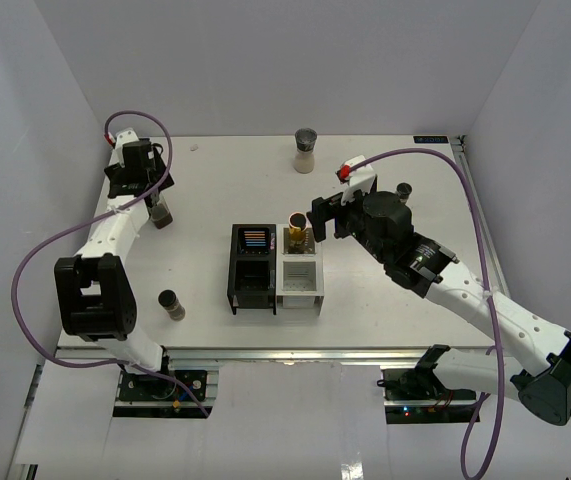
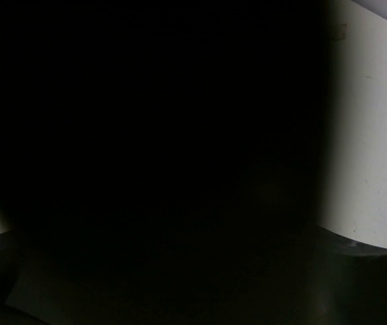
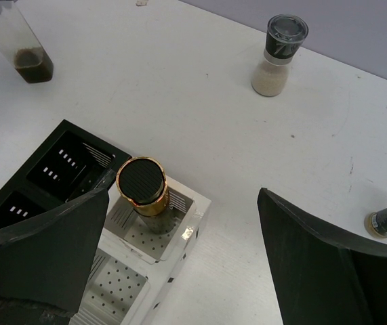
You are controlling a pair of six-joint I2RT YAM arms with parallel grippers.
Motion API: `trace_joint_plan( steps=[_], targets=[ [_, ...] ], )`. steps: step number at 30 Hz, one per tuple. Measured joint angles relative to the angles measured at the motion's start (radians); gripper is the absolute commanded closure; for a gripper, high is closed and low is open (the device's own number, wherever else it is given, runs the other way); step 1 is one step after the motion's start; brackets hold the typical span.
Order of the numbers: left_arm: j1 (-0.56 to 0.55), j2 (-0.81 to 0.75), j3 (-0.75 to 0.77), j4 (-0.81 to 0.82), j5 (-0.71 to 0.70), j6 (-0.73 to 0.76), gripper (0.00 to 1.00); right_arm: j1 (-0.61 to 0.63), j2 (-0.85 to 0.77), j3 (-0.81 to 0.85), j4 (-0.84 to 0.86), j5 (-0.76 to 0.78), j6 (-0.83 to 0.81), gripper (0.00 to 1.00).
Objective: Organize the condiment bottles
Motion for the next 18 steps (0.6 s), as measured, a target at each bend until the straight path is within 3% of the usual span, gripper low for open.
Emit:
trace_joint_plan(
  steps=[5, 8, 14, 18],
  targets=[
    [0.015, 0.019, 0.018, 0.007, -0.003, 0.0, 0.14, 0.0, -0.004, -0.013, 0.009, 0.008, 0.0, 0.04],
    [0.015, 0.03, 0.026, 0.014, -0.002, 0.001, 0.24, 0.0, -0.004, -0.015, 0.01, 0.014, 0.0, 0.04],
    [0.014, 0.042, 0.029, 0.026, 0.003, 0.003, 0.72, 0.0, -0.005, -0.015, 0.016, 0.02, 0.0, 0.04],
    [0.014, 0.042, 0.033, 0.019, 0.008, 0.003, 0.98, 0.0, -0.005, -0.015, 0.016, 0.021, 0.0, 0.04]
  ],
)
